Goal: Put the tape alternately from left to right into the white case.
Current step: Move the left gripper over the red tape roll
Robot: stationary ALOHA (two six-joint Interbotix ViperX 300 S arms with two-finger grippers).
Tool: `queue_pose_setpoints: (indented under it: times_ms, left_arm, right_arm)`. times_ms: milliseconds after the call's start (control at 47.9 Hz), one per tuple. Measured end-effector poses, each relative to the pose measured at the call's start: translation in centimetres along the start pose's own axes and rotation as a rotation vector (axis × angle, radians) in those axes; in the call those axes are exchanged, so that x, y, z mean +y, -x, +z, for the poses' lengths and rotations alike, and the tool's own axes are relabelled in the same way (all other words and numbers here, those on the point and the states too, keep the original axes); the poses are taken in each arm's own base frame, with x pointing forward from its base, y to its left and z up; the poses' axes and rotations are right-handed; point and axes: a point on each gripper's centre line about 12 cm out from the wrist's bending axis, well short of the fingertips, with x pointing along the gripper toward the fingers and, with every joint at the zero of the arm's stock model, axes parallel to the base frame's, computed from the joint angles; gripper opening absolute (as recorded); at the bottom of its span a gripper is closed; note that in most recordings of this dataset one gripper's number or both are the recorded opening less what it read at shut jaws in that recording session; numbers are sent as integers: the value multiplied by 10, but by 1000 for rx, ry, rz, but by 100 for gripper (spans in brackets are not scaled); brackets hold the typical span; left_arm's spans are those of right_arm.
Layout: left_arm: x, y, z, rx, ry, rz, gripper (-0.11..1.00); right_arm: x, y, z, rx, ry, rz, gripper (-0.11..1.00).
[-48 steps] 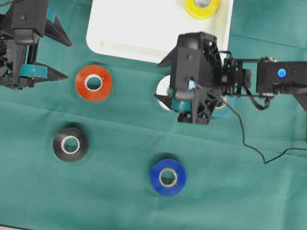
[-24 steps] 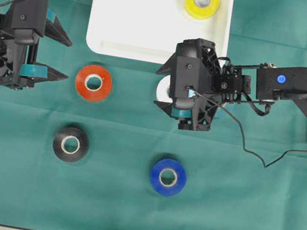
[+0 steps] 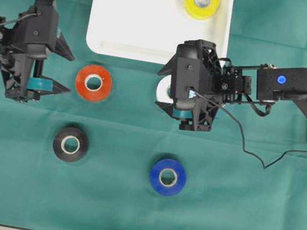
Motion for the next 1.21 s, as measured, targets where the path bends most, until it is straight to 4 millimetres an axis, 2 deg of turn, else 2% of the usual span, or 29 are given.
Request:
queue_pose_setpoints:
  times_ms: [605, 1001, 1210]
  left_arm:
    - [-7, -46, -1, 95, -7, 3, 51]
    - [-7, -61, -4, 135, -9, 11, 51]
    - [-7, -62, -5, 139, -11, 10, 51]
  right_arm:
    - [0, -1, -6, 14, 0, 0, 80]
    - [0, -1, -7, 15, 0, 0, 80]
    - [0, -1, -8, 18, 1, -1, 80]
